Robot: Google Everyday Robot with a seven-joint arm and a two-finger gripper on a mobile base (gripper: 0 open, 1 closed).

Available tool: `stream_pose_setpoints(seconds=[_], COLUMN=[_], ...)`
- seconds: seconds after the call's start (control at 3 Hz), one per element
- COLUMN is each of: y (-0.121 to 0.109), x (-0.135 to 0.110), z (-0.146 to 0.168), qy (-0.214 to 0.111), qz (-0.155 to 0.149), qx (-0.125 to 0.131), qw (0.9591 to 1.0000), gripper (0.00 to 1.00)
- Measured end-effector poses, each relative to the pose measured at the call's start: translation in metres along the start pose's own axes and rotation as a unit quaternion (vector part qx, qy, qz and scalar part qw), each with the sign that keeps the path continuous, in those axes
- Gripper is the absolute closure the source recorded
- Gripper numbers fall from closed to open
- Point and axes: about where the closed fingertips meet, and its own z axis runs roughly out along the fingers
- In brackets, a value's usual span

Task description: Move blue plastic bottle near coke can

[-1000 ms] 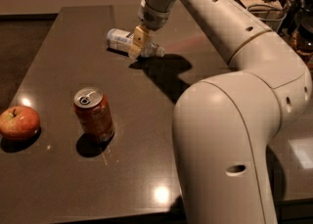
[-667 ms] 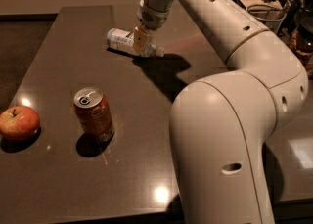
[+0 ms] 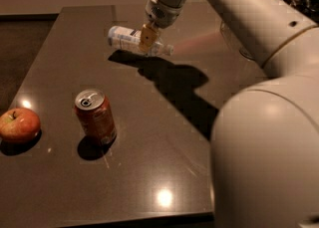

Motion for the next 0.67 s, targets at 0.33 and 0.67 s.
stream_pose_setpoints(seconds=[0.33, 0.67], y=[0.032, 0.069], x=[0.019, 0.045], z=[-0.019, -0.034], qy=[0.000, 0.004], qz=[-0.014, -0.023], qx=[-0.013, -0.032], qw=[0.9998, 0.9992], gripper=[1.00, 1.00])
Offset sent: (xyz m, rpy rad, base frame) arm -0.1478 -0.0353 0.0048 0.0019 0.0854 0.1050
